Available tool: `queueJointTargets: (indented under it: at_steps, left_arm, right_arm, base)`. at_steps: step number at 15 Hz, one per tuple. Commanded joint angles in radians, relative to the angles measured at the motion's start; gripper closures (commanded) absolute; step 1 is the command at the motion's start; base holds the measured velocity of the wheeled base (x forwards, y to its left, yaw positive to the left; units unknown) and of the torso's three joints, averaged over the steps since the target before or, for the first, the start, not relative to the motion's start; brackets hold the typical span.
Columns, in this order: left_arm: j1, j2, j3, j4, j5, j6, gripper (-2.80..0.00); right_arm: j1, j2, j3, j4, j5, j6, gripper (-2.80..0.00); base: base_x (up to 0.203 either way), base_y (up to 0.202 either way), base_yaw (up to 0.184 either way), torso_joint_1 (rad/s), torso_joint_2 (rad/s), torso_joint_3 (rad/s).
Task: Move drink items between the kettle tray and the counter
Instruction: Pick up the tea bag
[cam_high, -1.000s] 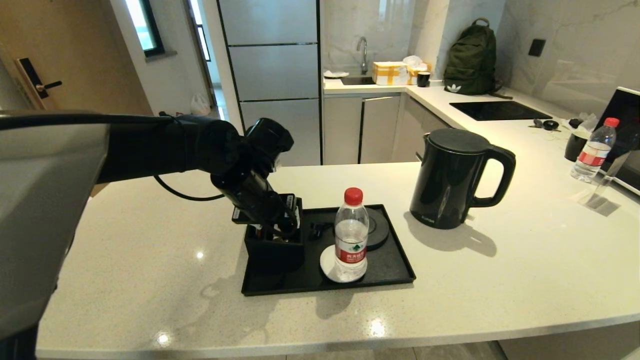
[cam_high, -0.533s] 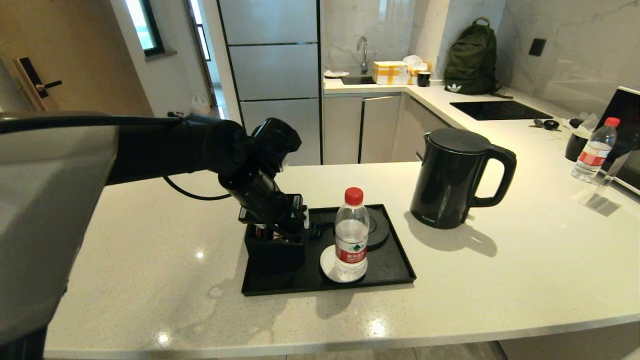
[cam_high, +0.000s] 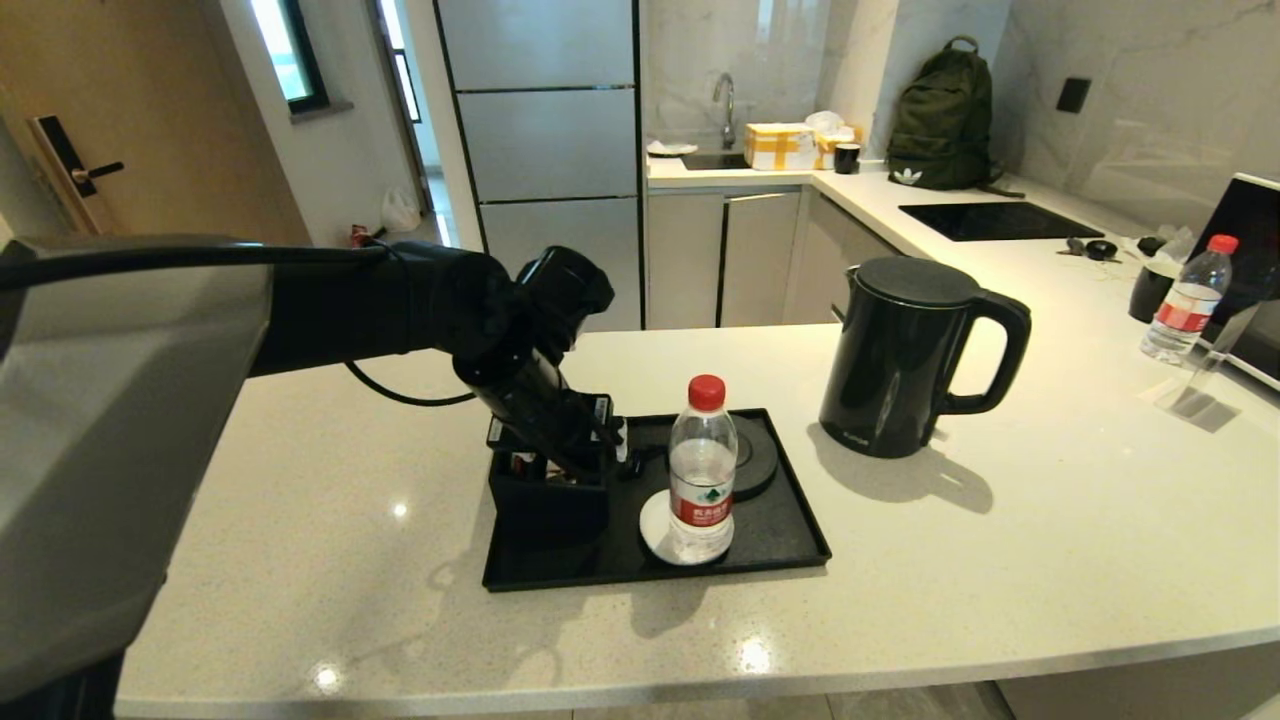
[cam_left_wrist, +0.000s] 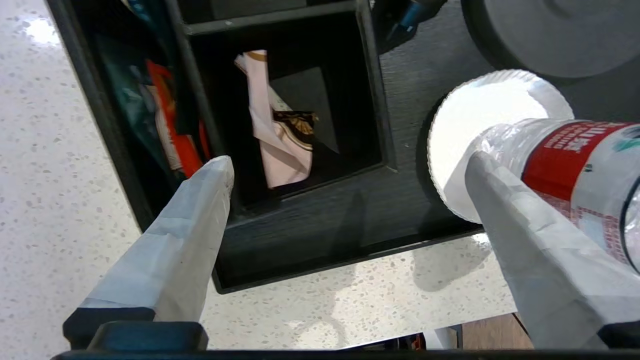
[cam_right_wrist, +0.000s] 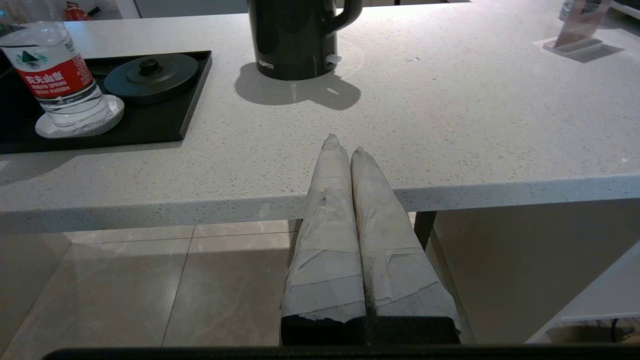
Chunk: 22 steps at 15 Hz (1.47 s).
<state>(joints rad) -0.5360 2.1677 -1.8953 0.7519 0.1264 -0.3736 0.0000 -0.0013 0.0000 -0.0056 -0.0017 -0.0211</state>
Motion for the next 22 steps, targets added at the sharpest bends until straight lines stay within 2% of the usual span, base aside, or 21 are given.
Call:
queueJointTargets:
  at_steps: [1,3,21,22]
  left_arm:
    - [0.001,0.006,-0.005,0.004,0.004,-0.006,-2.8]
    - [0.002,0.047,-0.027,0.001,0.016,-0.014,-2.8]
    - [0.002,0.067,-0.028,-0.02,0.021,0.002,-2.8]
    - [0.002,0.067,-0.028,-0.02,0.021,0.002,-1.48]
  right_arm:
    - [0.0,0.001,0.002,-0.001,0.0,0.0,0.0]
    - [0.0,0.001,0.002,-0.001,0.0,0.0,0.0]
    - [0.0,0.001,0.002,-0.001,0.0,0.0,0.0]
    - [0.0,0.001,0.002,-0.001,0.0,0.0,0.0]
  base:
    - [0.0,0.0,0.0,0.0,0.0,0.0]
    - [0.0,0.0,0.0,0.0,0.0,0.0]
    - [0.0,0.0,0.0,0.0,0.0,0.0]
    - [0.0,0.0,0.0,0.0,0.0,0.0]
